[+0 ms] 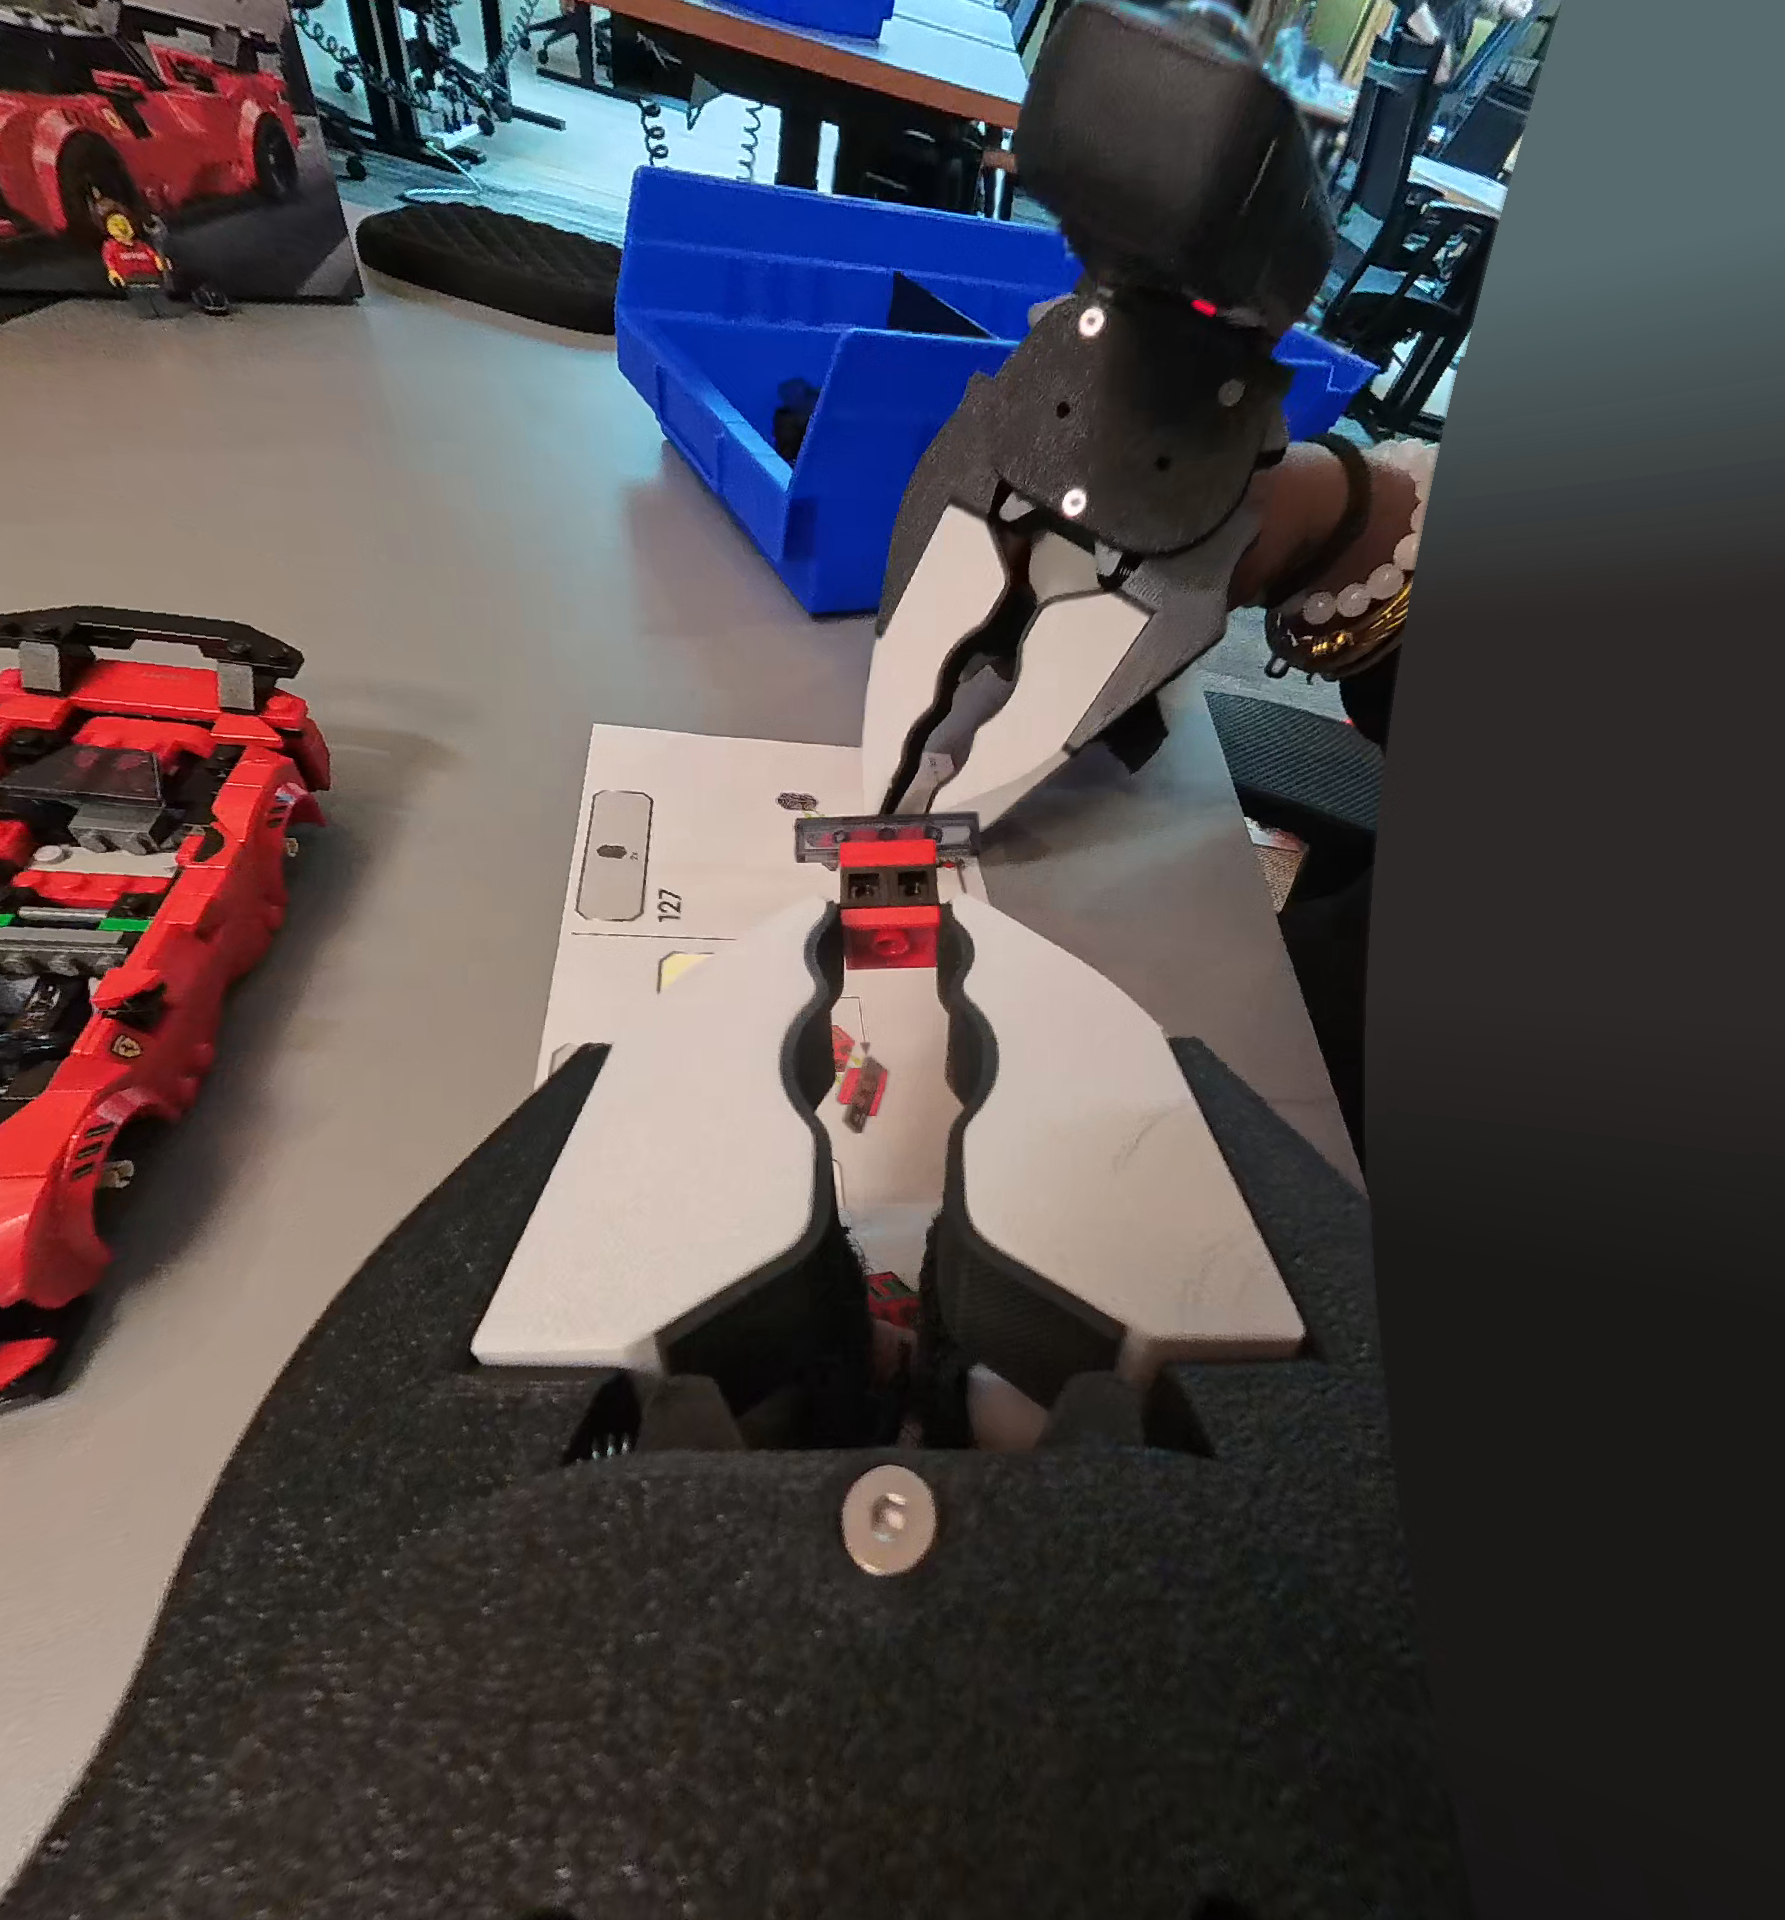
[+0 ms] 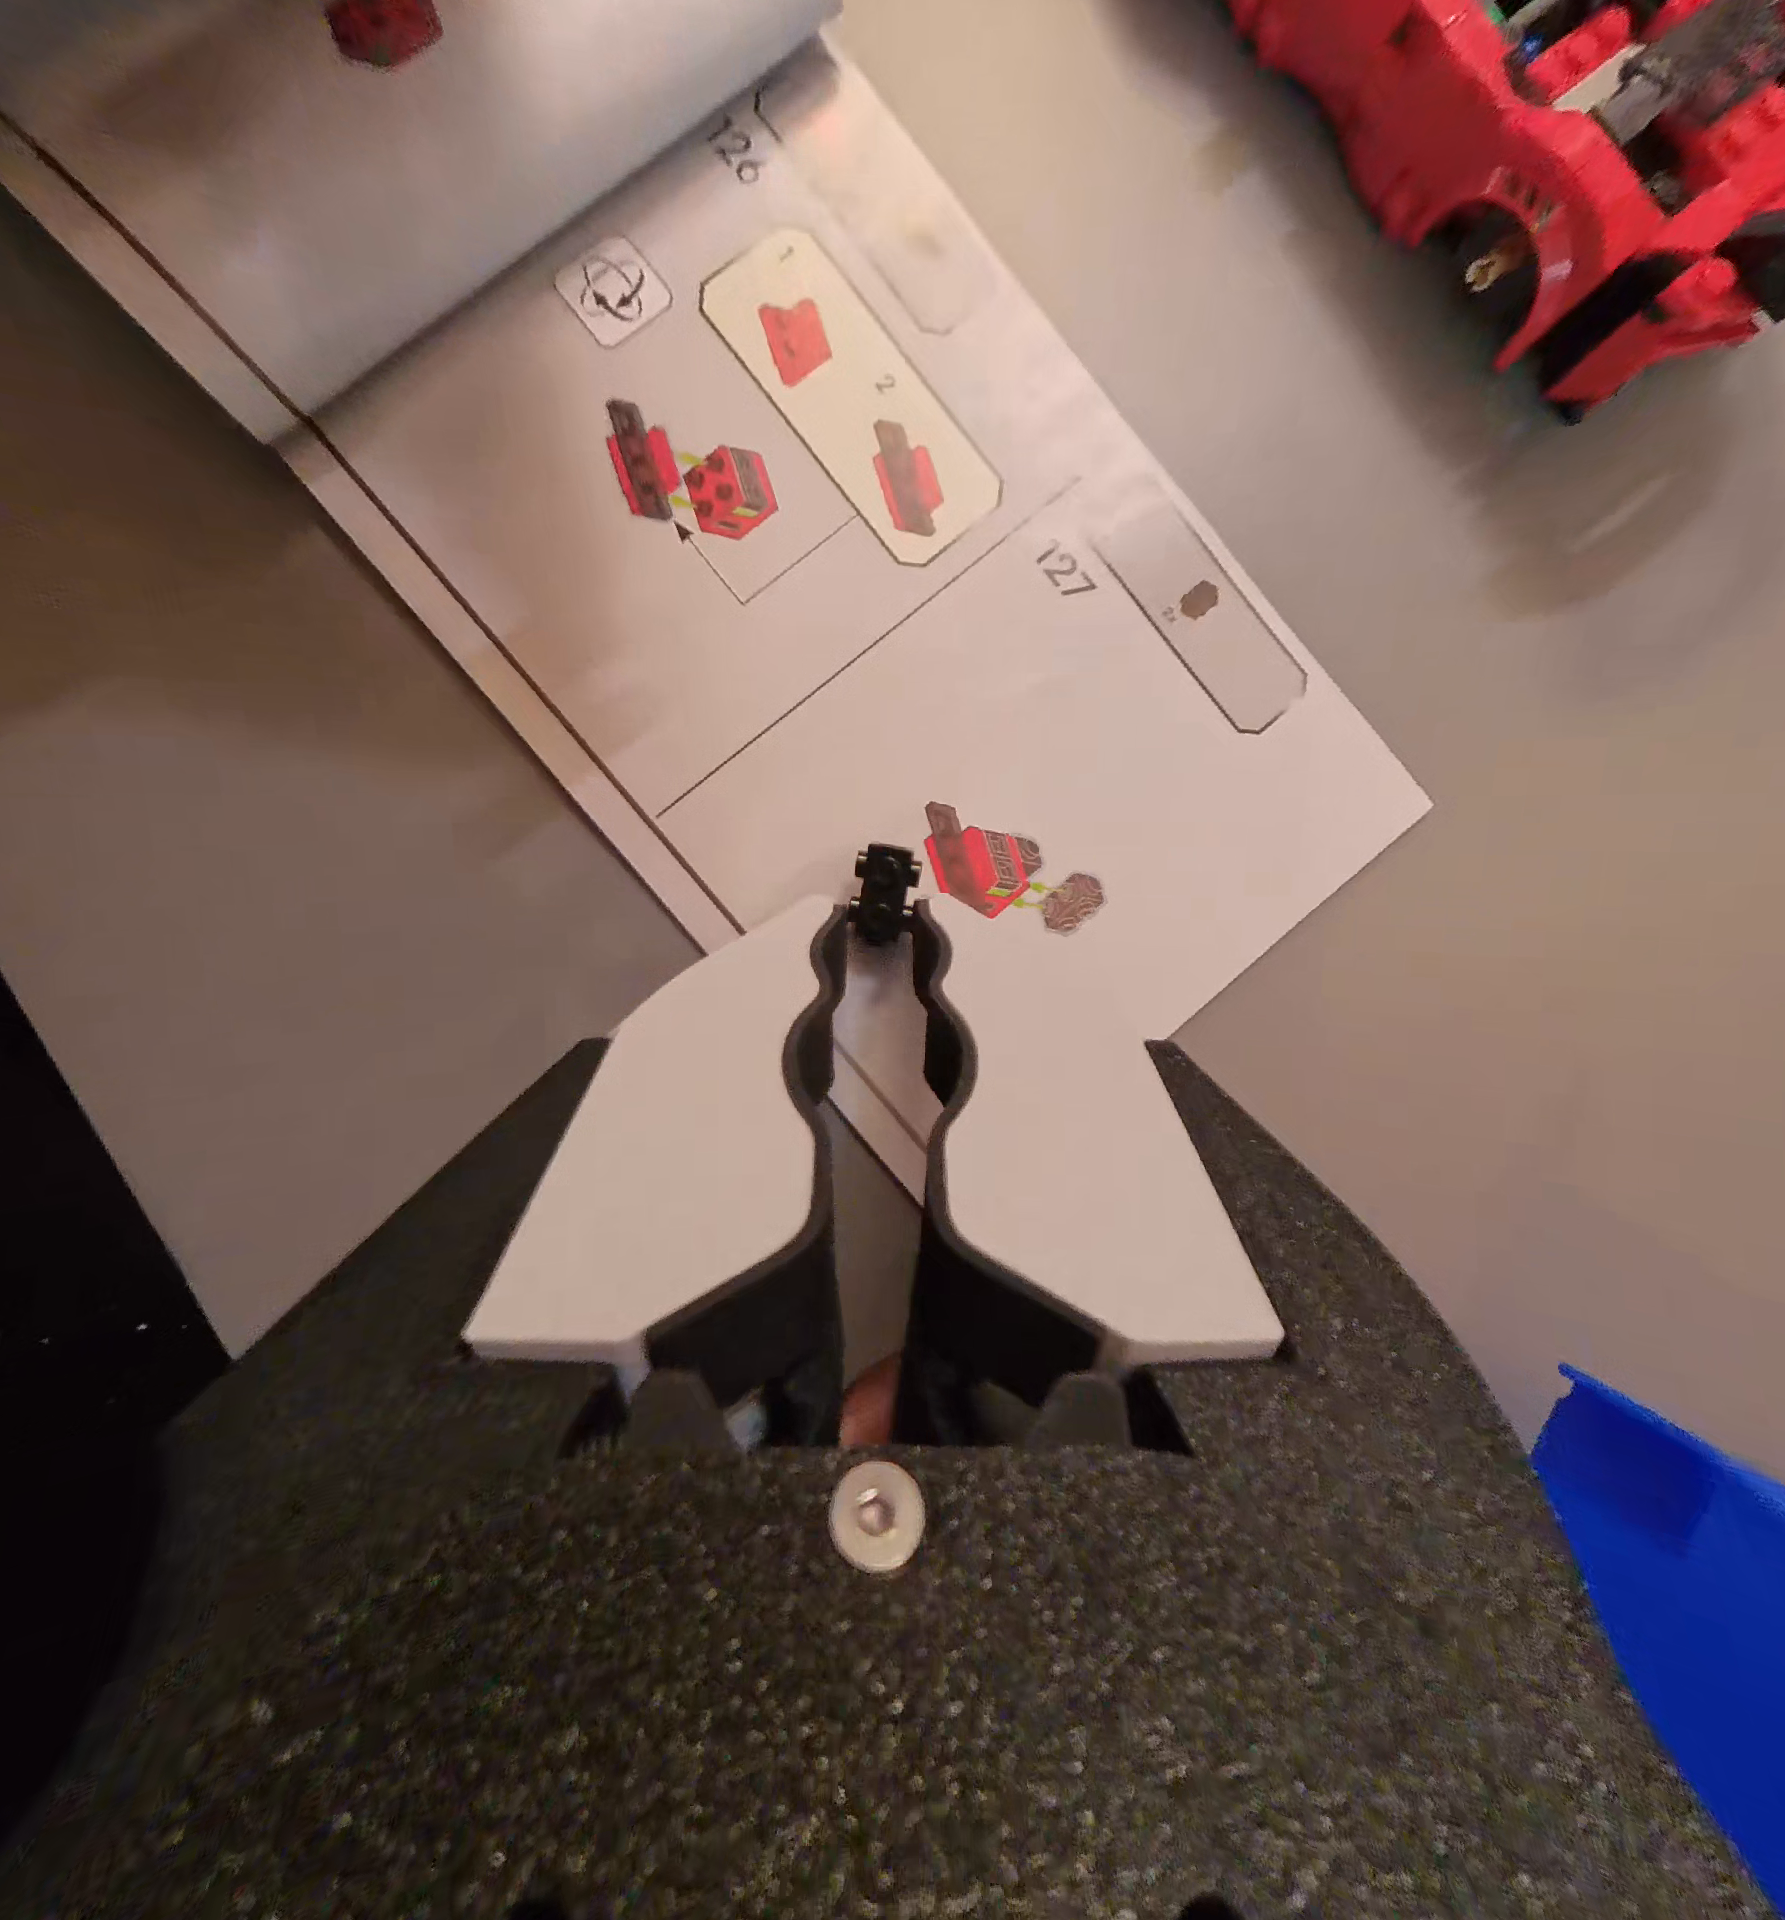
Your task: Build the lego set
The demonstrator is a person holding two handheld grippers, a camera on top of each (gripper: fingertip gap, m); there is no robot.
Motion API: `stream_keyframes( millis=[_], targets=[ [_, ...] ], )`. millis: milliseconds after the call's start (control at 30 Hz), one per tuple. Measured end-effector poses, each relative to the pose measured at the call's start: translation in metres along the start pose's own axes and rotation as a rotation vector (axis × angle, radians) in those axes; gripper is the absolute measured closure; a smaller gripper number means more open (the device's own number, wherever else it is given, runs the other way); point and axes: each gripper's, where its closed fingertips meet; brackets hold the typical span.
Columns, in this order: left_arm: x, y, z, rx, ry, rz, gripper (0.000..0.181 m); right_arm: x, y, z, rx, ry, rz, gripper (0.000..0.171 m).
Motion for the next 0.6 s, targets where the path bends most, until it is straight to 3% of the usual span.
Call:
stream_keyframes(
  millis=[600],
  targets=[
    [-0.0004, 0.0003, -0.0014, 0.041, -0.048, 0.013, 0.165, 0.0025, 0.0055, 0.0025, -0.046, -0.04, -0.022, 0.138]
  ],
)
Point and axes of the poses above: each gripper's, where its closed fingertips meet, x back along the fingers, z out of its underside, y = z × x across the jaws, and after that the axes turned 1 degree about -x, right-handed
